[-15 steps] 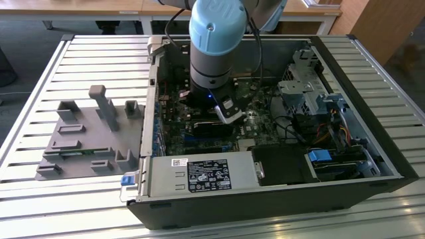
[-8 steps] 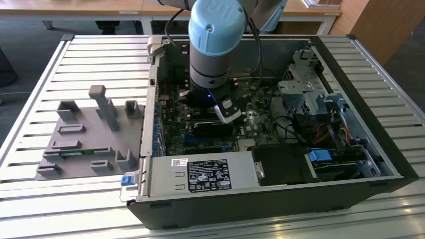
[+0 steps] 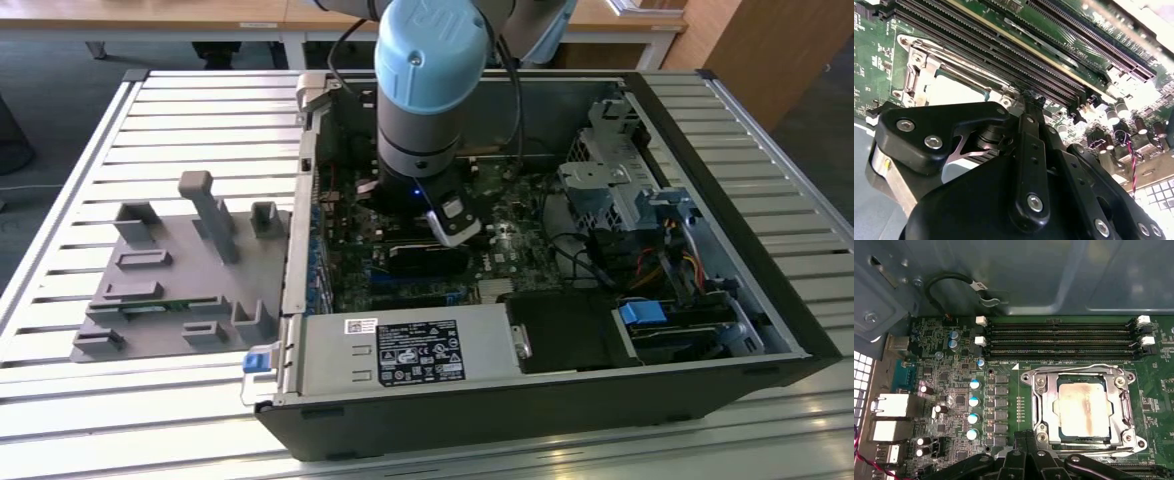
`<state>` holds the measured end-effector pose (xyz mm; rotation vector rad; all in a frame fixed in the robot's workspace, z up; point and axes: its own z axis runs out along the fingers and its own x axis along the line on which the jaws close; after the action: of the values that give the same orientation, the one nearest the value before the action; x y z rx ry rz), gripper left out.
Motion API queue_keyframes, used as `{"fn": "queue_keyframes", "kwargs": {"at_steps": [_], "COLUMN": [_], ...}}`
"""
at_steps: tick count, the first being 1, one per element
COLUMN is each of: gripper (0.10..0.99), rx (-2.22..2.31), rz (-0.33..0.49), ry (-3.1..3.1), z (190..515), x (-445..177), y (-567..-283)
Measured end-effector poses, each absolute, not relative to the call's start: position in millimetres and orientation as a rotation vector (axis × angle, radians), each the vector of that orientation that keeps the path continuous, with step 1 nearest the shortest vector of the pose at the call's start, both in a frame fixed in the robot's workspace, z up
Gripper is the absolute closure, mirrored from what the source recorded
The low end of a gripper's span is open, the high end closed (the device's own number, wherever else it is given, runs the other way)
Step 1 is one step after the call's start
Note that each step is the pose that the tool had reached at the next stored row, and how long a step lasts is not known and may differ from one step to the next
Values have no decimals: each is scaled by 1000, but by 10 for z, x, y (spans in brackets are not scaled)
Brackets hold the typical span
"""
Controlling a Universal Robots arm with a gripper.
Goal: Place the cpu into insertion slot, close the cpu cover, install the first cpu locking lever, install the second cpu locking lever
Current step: 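Install the second cpu locking lever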
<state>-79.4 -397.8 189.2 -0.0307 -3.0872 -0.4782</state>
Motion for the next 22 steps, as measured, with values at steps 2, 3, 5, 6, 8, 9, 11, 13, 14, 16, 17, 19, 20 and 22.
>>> {"fn": "queue_keyframes", "kwargs": {"at_steps": [2, 3, 5, 6, 8, 9, 11, 13, 14, 16, 17, 19, 20, 22], "gripper": [980, 980, 980, 980, 980, 980, 980, 980, 980, 980, 980, 980, 980, 980], "rx": [-31, -31, -31, -31, -31, -31, -31, -31, -32, -32, -32, -33, -33, -33], "rz": [-479, -478, -478, -478, -478, -478, -478, -478, -478, -478, -478, -478, -478, -478], "ry": [-3087, -3087, -3087, -3087, -3087, -3087, -3087, -3087, -3087, -3087, -3087, -3087, -3087, -3087], "z": [1892, 1894, 1907, 1918, 1949, 1966, 1995, 2018, 2029, 2052, 2067, 2092, 2105, 2129], "x": [-813, -821, -826, -826, -827, -827, -827, -827, -827, -827, -827, -827, -827, -827], "y": [-3978, -3978, -3978, -3978, -3976, -3976, -3975, -3974, -3974, -3974, -3974, -3974, -3974, -3973]}}
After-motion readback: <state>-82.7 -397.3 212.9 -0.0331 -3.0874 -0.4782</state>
